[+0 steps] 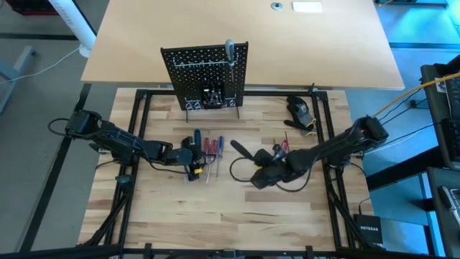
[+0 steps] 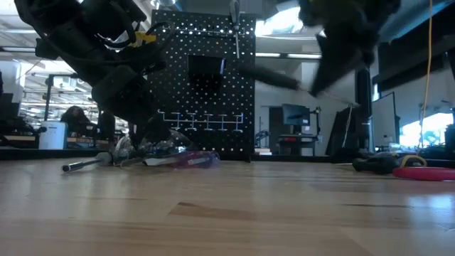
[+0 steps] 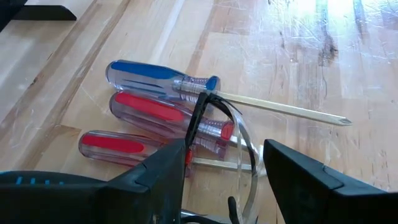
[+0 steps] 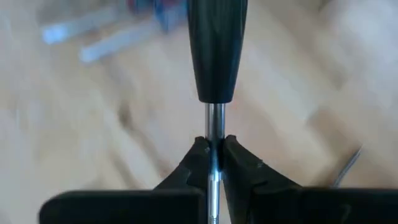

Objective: Hang tools onto peg board
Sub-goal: Hang the black ratcheting screwdriver on the peg board

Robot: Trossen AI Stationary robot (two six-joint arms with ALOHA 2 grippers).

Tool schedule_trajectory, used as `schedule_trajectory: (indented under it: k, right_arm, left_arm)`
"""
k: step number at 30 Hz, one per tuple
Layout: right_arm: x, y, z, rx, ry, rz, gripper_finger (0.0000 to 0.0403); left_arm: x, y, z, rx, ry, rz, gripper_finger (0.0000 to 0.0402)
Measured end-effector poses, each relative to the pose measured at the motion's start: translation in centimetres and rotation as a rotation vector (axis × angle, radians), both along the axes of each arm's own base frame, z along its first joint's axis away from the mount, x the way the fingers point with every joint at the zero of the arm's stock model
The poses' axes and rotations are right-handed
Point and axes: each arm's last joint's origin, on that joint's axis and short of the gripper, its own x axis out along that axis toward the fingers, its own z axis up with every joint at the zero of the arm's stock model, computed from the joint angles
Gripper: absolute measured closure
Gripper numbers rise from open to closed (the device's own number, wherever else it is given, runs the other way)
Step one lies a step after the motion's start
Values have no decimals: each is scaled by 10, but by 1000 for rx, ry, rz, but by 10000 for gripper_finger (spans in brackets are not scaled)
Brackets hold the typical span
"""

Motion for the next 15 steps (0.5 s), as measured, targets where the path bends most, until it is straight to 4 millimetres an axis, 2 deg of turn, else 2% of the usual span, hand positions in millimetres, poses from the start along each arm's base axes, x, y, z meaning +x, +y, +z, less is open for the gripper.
schedule_trajectory:
  k: [6,10,15]
  right_arm:
    - [15,-18,30,-154,-200,35,378]
    - [31,-33,42,-223,-308,86,379]
    - [48,-59,60,-336,-435,108,379]
  left_arm:
    - [0,0,0,0,0,0,194]
    - [0,0,0,0,0,0,194]
    - [0,0,0,0,0,0,194]
